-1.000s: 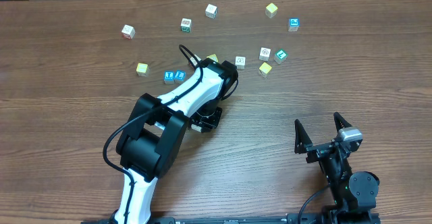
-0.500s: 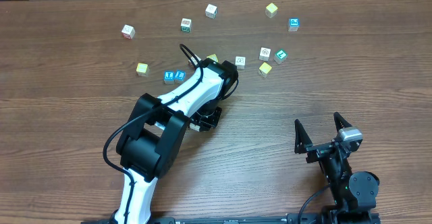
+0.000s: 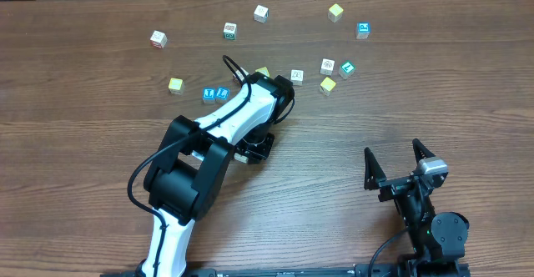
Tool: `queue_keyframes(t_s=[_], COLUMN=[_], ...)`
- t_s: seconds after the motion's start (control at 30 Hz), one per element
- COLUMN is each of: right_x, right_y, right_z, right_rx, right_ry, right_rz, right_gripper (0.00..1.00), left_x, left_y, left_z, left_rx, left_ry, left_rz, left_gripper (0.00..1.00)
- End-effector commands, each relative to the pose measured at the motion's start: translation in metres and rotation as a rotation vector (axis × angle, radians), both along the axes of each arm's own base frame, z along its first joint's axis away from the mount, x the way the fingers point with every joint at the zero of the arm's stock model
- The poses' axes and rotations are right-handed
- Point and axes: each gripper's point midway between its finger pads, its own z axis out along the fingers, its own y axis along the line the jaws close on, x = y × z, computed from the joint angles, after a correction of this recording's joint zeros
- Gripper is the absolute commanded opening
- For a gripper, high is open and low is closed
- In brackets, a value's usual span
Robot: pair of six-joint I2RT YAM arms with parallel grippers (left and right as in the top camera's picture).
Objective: Form a circle
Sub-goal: 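Lower the X block onto the table and open the left gripper, then move the left gripper back to the blue L blocks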
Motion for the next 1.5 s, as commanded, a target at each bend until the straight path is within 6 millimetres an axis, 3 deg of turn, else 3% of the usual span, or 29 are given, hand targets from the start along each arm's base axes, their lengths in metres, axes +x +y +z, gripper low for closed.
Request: queue_keyframes(t_s=[0.0,0.2,0.47,0.6,0.73,0.87,0.93,1.03,1.2,1.33,1.47], right_x=[0.000,0.000,0.000,0.000,0.000,0.000,0.000,0.000,0.000,0.000,0.000], right_y=[-0.001,-0.001,-0.001,-0.001,-0.001,-0.001,-0.001,-0.001,-0.001,-0.001,-0.001], right_z=[-0.002,-0.002,-0.002,-0.002,-0.002,-0.002,-0.002,-0.002,-0.002,-0.002,-0.002], right_rx=[0.003,0.003,0.003,0.003,0.003,0.003,0.003,0.003,0.003,0.003,0.003], right_ry=[-0.002,-0.002,-0.002,-0.001,-0.002,-0.001,-0.002,-0.001,-0.001,-0.002,-0.002], right_rz=[-0.008,-0.008,-0.008,-0.008,-0.008,-0.008,-0.008,-0.008,-0.008,-0.008,-0.008], right_gripper=[1.00,1.00,1.00,1.00,1.00,1.00,1.00,1.00,1.00,1.00,1.00], left_x=[-0.001,-0.002,-0.004,-0.004,-0.006,-0.010,-0.006,0.005,0.035,0.072,0.114], left_y=[0.000,0.000,0.001,0.002,-0.001,-0.012,-0.014,-0.019,-0.026,-0.027,-0.015], left_z=[0.000,0.000,0.001,0.001,0.001,0.003,0.007,0.023,0.060,0.094,0.124], left_rx=[-0.009,-0.018,-0.023,-0.023,-0.037,-0.097,-0.101,-0.112,-0.152,-0.215,-0.274], left_ry=[0.009,0.029,0.051,0.052,0.061,0.087,0.078,0.053,-0.031,-0.157,-0.304], left_rz=[0.011,-0.043,-0.092,-0.092,-0.086,-0.067,-0.065,-0.064,-0.041,0.030,0.138], left_gripper=[0.37,0.33,0.40,0.48,0.39,0.55,0.59,0.68,0.72,0.75,0.82])
